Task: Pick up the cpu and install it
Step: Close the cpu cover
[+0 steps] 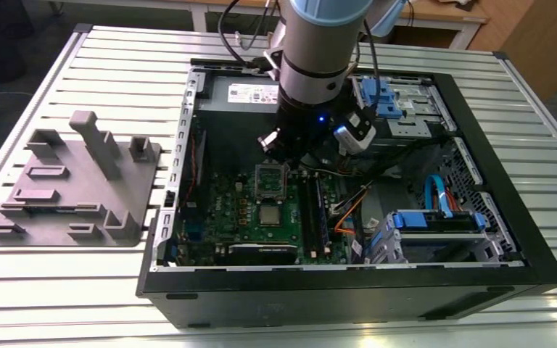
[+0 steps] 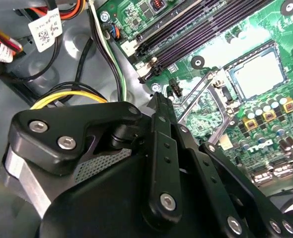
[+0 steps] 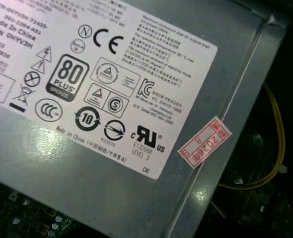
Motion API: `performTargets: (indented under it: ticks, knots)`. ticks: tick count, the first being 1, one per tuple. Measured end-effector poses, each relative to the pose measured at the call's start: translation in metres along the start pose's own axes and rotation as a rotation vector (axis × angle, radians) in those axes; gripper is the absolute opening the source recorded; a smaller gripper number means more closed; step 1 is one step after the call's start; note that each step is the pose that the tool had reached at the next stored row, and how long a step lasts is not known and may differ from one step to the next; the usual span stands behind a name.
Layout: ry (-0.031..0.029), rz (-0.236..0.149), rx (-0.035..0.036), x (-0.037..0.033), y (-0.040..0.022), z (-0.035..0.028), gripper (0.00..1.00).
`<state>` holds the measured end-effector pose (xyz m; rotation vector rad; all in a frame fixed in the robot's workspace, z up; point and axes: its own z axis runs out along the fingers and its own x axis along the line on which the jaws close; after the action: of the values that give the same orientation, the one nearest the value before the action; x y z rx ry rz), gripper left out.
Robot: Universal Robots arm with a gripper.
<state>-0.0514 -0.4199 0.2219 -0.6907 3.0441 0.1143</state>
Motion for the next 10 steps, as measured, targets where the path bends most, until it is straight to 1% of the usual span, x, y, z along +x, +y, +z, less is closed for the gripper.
performTargets:
  ticks: [4, 10]
  knots:
    - [0.0041, -0.053, -0.0014, 0.0000, 0.0000, -0.0001, 0.10]
    - [0.0075, -0.104, -0.0031, -0.0001, 0.0001, -0.0014, 0.10]
